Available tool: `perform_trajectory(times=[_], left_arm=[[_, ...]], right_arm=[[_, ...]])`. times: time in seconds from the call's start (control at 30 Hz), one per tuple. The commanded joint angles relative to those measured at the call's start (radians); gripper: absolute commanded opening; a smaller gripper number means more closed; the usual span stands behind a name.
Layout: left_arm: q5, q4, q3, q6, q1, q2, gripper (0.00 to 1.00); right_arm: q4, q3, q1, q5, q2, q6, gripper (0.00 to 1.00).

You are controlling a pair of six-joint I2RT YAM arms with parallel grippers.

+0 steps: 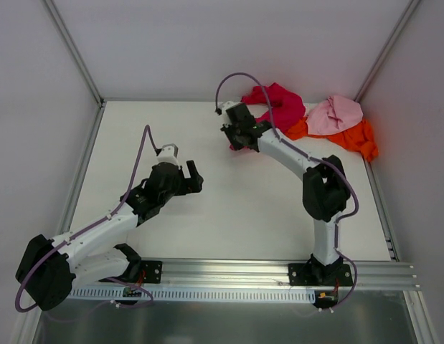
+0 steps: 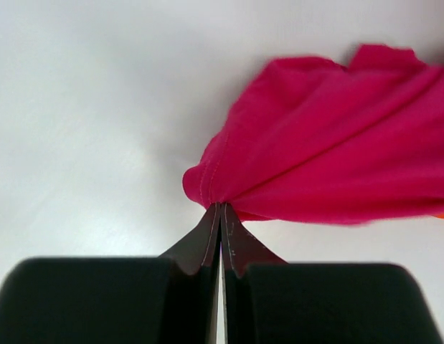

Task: Fold and stack the t-shirts
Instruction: Move the tshirt to the center of the board

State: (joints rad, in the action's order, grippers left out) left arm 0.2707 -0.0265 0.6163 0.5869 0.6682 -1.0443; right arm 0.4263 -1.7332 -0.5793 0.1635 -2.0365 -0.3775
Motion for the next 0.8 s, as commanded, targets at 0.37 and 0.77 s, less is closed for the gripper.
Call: perform_trajectory(times=[0.37, 0.77], left_arm=[[0.078, 0.013, 0.005, 0.004, 0.008, 0.069, 0.93], [0.067, 0.023, 0.005, 0.013, 0.008, 0.018, 0.94]], right_arm=[[-0.015, 0.169, -0.409, 0.257, 0.125, 0.117, 0.13], [-0.133, 0.167, -0.242, 0.28, 0.196, 0.068, 0.92]])
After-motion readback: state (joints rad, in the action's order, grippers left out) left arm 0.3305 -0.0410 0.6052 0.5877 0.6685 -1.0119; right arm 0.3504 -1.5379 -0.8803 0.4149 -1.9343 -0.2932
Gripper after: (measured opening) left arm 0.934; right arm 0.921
